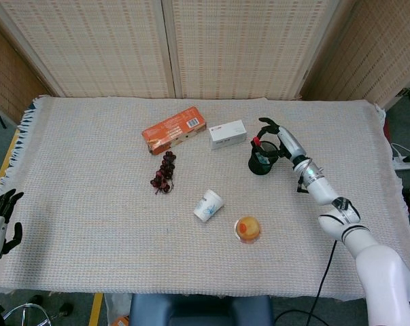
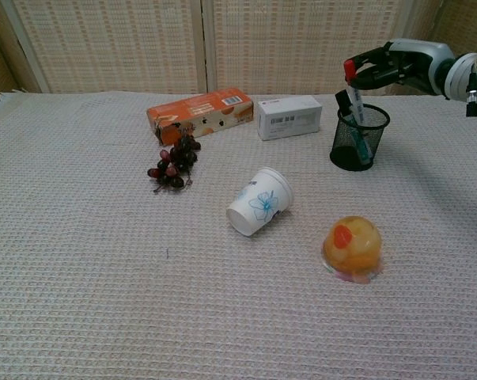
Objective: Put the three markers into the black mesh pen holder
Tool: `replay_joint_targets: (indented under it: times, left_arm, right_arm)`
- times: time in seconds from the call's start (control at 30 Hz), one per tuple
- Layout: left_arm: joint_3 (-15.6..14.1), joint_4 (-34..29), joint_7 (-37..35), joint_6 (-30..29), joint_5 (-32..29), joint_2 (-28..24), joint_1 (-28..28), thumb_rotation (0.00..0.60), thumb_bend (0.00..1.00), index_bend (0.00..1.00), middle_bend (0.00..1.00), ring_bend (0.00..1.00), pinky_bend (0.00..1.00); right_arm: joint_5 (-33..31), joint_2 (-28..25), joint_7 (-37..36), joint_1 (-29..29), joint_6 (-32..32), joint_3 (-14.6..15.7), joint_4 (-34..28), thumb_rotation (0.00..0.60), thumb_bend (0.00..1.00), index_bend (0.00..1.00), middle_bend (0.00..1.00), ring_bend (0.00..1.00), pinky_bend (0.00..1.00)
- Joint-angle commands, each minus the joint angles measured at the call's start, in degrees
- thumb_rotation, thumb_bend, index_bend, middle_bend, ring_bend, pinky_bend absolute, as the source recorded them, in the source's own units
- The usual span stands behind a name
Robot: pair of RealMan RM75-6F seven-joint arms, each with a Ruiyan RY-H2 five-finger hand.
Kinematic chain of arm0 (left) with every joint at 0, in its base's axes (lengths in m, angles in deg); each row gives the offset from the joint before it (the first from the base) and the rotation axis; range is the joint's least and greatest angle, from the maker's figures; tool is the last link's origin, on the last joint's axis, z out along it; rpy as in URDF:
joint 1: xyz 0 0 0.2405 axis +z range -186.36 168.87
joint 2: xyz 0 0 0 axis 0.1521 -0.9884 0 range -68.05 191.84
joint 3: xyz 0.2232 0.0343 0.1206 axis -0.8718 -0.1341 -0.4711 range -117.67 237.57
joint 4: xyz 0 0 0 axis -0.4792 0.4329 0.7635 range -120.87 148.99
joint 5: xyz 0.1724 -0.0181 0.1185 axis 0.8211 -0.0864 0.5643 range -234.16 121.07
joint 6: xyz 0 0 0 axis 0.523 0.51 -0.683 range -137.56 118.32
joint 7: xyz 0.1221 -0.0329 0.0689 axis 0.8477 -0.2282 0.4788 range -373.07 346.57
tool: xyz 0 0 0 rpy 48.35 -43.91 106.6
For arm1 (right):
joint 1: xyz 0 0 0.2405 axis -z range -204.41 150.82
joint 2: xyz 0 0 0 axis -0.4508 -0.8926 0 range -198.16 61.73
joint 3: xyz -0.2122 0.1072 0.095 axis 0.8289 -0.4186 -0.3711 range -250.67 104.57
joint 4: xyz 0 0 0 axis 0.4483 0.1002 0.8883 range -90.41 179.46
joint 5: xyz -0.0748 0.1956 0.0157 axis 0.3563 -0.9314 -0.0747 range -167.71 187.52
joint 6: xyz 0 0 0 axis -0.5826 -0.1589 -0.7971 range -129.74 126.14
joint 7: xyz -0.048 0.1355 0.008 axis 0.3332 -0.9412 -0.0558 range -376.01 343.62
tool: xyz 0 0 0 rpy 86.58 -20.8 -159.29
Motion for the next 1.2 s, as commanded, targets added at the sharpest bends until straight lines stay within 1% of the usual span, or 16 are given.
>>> replay_joint_targets:
  times: [0.03,0.17,0.23,0.4,0.47,0.57,0.63,0.67,0.77,0.87,0.9,0.93,0.97,1.03,1.1,1.2]
  left_arm:
    - [0.0,0.0,0.0,0.0,0.0,0.0,0.0,0.6,0.6,0.1,0.0,0.0,0.1]
    - [0.0,-0.1,0.2,-0.1,0.0,0.0,0.0,0.6,0.6,0.1,0.0,0.0,0.1]
    - [-0.1,-0.1,0.5,-0.1,0.1,0.1,0.0,0.6,0.6,0.1,0.0,0.0,0.1]
    - [-0.1,-0.2,0.9,-0.1,-0.1,0.1,0.0,0.6,0.6,0.1,0.0,0.0,0.1]
    - [-0.1,-0.2,0.9,-0.1,-0.1,0.1,0.0,0.6,0.6,0.1,0.0,0.0,0.1]
    - [0.0,-0.2,0.8,-0.1,-0.1,0.1,0.0,0.6,0.61,0.1,0.0,0.0,0.1]
    - [-0.1,-0.2,0.8,-0.1,-0.1,0.1,0.0,0.6,0.6,0.1,0.0,0.0,0.1]
    - [-0.1,-0.2,0.8,-0.1,0.0,0.2,0.0,0.6,0.6,0.1,0.0,0.0,0.1]
    - [-0.1,-0.2,0.8,-0.1,0.2,0.2,-0.1,0.6,0.6,0.1,0.0,0.0,0.1]
    - [-0.2,-0.2,0.9,-0.2,0.4,0.2,-0.1,0.6,0.6,0.1,0.0,0.0,0.1]
    - [-0.2,-0.3,1.0,-0.3,0.4,0.2,-0.1,0.6,0.61,0.1,0.0,0.0,0.1]
    - [-0.2,-0.2,1.1,-0.3,0.4,0.3,-0.1,0.6,0.6,0.1,0.0,0.0,0.1]
    - [-0.3,-0.2,1.2,-0.2,0.5,0.3,-0.1,0.6,0.6,0.1,0.0,0.0,0.1]
    - [-0.4,-0.3,1.5,-0.1,0.6,0.4,-0.2,0.6,0.61,0.1,0.0,0.0,0.1]
    - [-0.5,-0.4,1.9,0.0,0.9,0.6,-0.3,0.6,0.61,0.1,0.0,0.0,0.1]
    - [-0.7,-0.7,2.4,0.3,1.2,0.7,-0.6,0.6,0.6,0.1,0.0,0.0,0.1]
  right_arm:
    - [0.0,0.0,0.0,0.4,0.1,0.5,0.2,0.6,0.36,0.59,0.07,0.16,0.0]
    - [-0.1,-0.1,0.3,1.1,0.0,1.1,0.4,0.6,0.37,0.59,0.07,0.16,0.0]
    - [-0.1,-0.4,1.8,1.7,1.3,2.0,1.0,0.6,0.37,0.55,0.07,0.16,0.0]
    - [-0.5,-1.7,3.3,1.7,1.8,2.4,-0.8,0.6,0.37,0.29,0.07,0.13,0.0]
    - [-0.6,-2.4,3.5,1.8,1.2,2.4,-1.7,0.6,0.36,0.25,0.07,0.13,0.0]
    - [-0.9,-3.6,4.5,2.3,-1.5,1.9,-3.4,0.6,0.36,0.22,0.07,0.12,0.0]
    - [-1.2,-5.0,5.7,3.0,-4.8,1.1,-5.2,0.6,0.36,0.21,0.07,0.12,0.0]
    - [-1.3,-5.8,6.5,3.3,-6.7,0.6,-6.3,0.6,0.36,0.21,0.07,0.12,0.0]
    - [-1.4,-10.0,11.7,5.0,-15.0,-1.3,-12.3,0.6,0.36,0.21,0.07,0.12,0.0]
    - [-1.0,-16.2,23.9,8.4,-25.9,-3.2,-23.3,0.6,0.36,0.21,0.07,0.12,0.0]
    - [-1.3,-19.1,31.2,10.4,-29.9,-4.0,-29.7,0.6,0.36,0.21,0.07,0.12,0.0]
    - [-1.7,-21.4,37.5,12.1,-32.4,-4.4,-35.3,0.6,0.36,0.21,0.07,0.12,0.0]
    - [-2.2,-24.6,46.8,14.5,-35.2,-4.4,-43.4,0.6,0.36,0.21,0.07,0.12,0.0]
    - [-3.9,-29.1,61.4,18.3,-38.0,-3.8,-55.7,0.6,0.36,0.22,0.07,0.12,0.0]
    - [-6.4,-32.0,76.8,22.0,-41.4,-2.9,-67.9,0.6,0.36,0.22,0.07,0.12,0.0]
    - [-6.8,-32.5,91.5,26.5,-45.0,0.5,-76.7,0.6,0.36,0.23,0.07,0.13,0.0]
